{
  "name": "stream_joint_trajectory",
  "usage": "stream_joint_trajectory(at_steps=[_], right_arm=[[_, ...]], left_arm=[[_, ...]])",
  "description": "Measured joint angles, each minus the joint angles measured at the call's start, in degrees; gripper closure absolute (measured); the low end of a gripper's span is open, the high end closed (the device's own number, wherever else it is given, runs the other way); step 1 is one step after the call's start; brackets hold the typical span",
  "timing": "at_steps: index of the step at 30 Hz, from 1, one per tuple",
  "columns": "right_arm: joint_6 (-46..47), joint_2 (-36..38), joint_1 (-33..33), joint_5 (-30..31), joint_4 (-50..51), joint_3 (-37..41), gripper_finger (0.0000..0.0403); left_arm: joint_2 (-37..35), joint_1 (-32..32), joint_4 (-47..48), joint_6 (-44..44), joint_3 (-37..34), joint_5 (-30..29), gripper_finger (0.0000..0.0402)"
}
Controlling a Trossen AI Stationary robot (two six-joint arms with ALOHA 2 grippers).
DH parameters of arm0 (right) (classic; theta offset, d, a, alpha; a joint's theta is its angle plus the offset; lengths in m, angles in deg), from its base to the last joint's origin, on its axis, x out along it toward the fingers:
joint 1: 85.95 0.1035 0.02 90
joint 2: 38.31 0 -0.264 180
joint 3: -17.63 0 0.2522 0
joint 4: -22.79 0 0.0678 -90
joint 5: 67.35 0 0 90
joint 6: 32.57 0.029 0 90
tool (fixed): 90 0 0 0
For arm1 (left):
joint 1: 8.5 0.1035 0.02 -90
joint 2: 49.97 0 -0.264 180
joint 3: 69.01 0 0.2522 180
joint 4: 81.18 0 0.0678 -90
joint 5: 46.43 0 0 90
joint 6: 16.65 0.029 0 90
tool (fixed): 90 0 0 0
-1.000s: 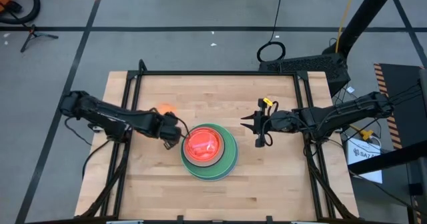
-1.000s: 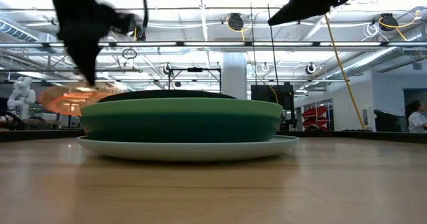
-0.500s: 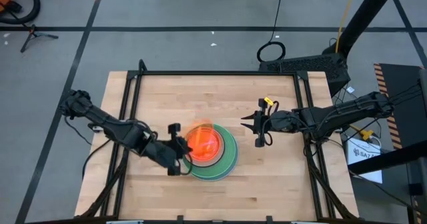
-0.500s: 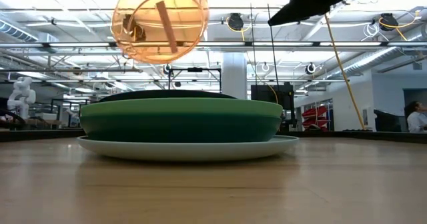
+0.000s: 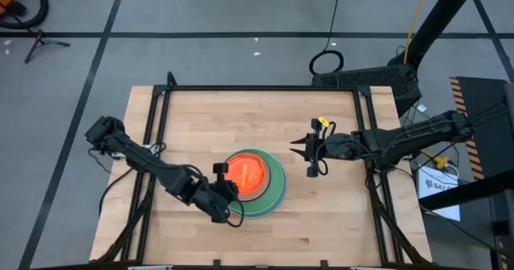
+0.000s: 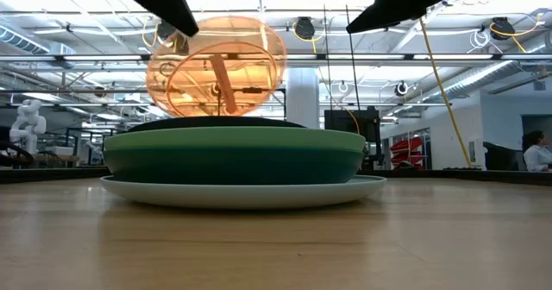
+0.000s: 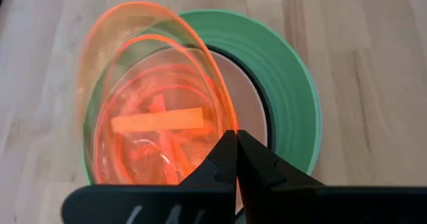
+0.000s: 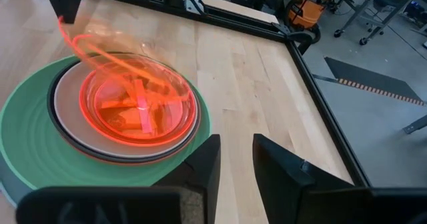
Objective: Stack plastic plates
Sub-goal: Stack the orange plate on the pink plate, then return to Home Position
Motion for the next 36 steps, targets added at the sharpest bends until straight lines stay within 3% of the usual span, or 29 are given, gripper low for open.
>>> stream_joint_trajectory(at_steps=[8,16,25,27,31,36], right_arm=[[-0.1,0.0,0.0,0.0,0.0,0.0,0.0322],[-0.1,0.0,0.0,0.0,0.1,0.0,0.0322],[-0.3,0.0,0.0,-0.3,0.9,0.0,0.0322],[-0.7,0.1,0.0,-2.6,0.8,0.0,0.0322],[-2.5,0.7,0.0,-6.2,-0.5,0.0,0.0322],[-3.3,3.9,0.0,-6.4,-1.4,2.8,0.0322]], left_arm=[[2.1,0.7,-0.4,-2.9,0.0,0.1,0.0390],[2.3,1.0,0.5,-2.5,0.0,0.1,0.0316],[2.3,-0.6,0.6,9.1,0.0,-0.8,0.0299],[1.9,-1.2,0.9,11.1,-0.1,-1.0,0.0299],[-1.9,-1.4,-0.8,12.1,-4.9,-2.7,0.0300],[-12.6,-1.1,-9.1,11.7,-17.0,-3.4,0.0300]])
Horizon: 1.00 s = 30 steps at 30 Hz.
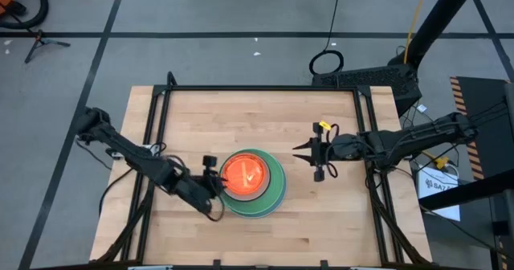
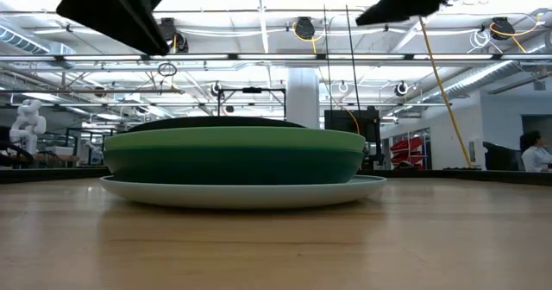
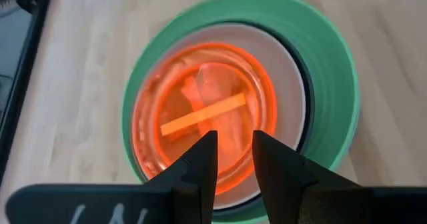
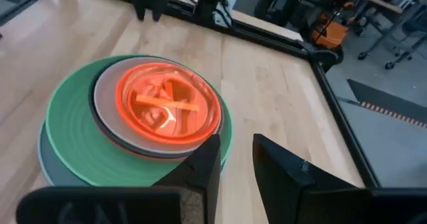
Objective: Stack plastic plates
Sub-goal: Return to Home Position
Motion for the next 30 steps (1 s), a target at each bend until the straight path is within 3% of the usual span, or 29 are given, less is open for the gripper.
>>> stream_joint_trajectory(at_steps=[7,12,30], right_arm=[[-1.5,10.2,0.0,0.1,-6.7,9.3,0.0322],[-0.2,18.9,0.0,0.1,-7.0,14.0,0.0322],[-0.7,50.9,0.0,-1.2,-3.5,28.9,0.0322]], left_arm=[[-16.7,3.0,-10.1,3.8,-13.4,-0.1,0.0300],[-28.9,5.6,-11.9,5.1,-20.9,-0.1,0.0300],[-70.5,9.7,-14.4,6.4,-38.2,0.0,0.0300]])
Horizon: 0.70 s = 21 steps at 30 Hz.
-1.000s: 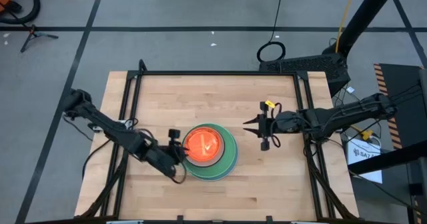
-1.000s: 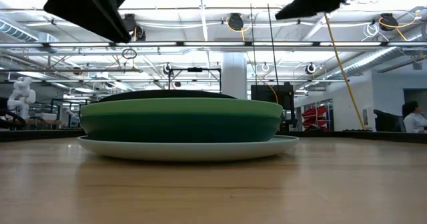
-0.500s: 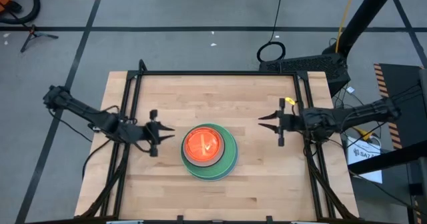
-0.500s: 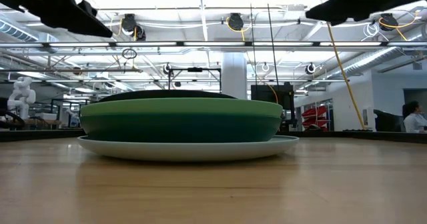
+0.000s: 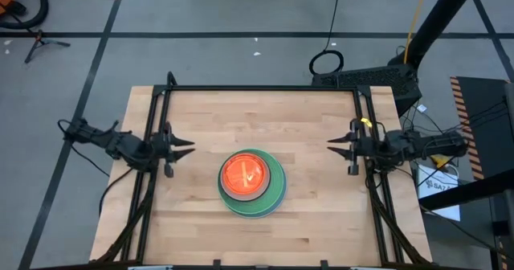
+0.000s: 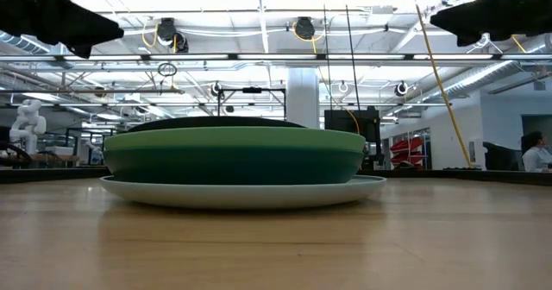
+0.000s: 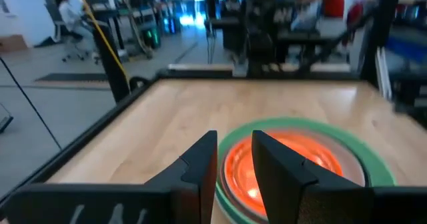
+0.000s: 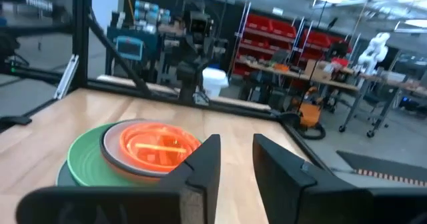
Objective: Stack plastic plates
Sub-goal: Return to Home Position
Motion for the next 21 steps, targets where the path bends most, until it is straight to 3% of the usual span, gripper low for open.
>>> stream_joint_trajectory(at_steps=[3,6,12,21], right_arm=[[-0.1,5.9,0.0,0.0,1.5,2.2,0.0322],[-0.3,6.8,0.0,0.3,2.2,3.3,0.0322],[0.7,6.9,-0.1,1.9,2.8,3.6,0.0322],[-0.9,6.8,-0.1,3.3,4.4,4.3,0.0322]], left_arm=[[-4.4,0.8,-0.2,0.0,-1.8,0.0,0.0300],[-7.7,1.5,-0.2,0.0,-4.3,0.0,0.0300],[-7.8,3.7,-0.7,-3.3,-9.5,0.0,0.0300],[-6.6,6.0,0.6,-4.1,-9.4,0.5,0.0300]])
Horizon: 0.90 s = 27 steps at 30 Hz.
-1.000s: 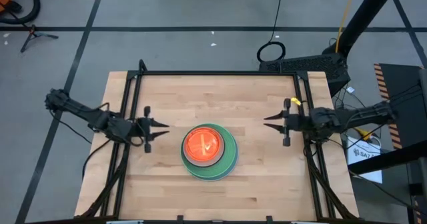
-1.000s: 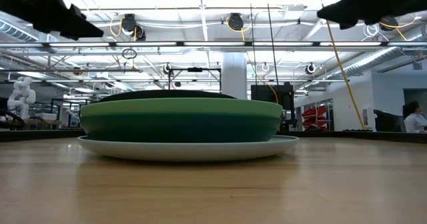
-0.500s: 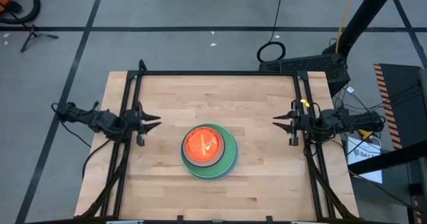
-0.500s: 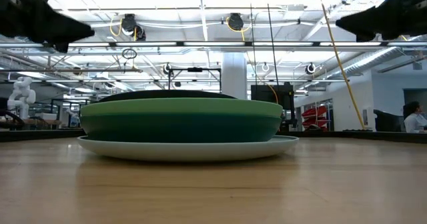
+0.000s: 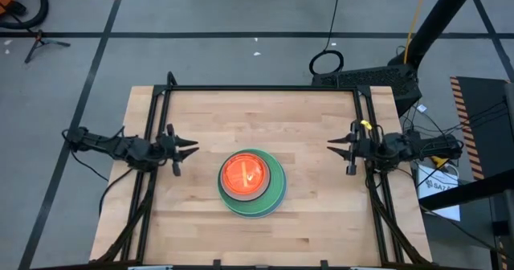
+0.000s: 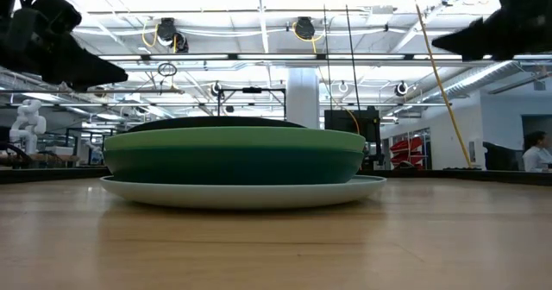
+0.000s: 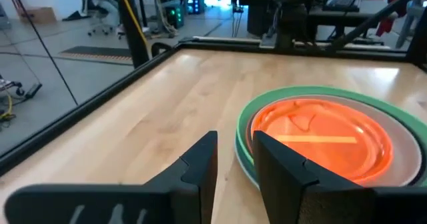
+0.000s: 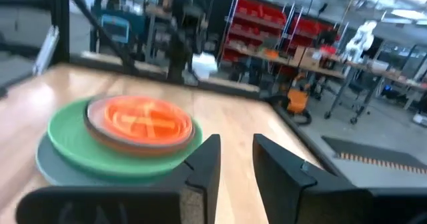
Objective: Stack plastic plates
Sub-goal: Return to Home Position
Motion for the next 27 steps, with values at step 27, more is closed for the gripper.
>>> stream_joint_trajectory(at_steps=[27], right_arm=[[4.7,-0.9,0.0,2.7,-11.4,7.3,0.0322]], left_arm=[[2.4,1.2,0.2,1.1,0.0,-0.5,0.0300]])
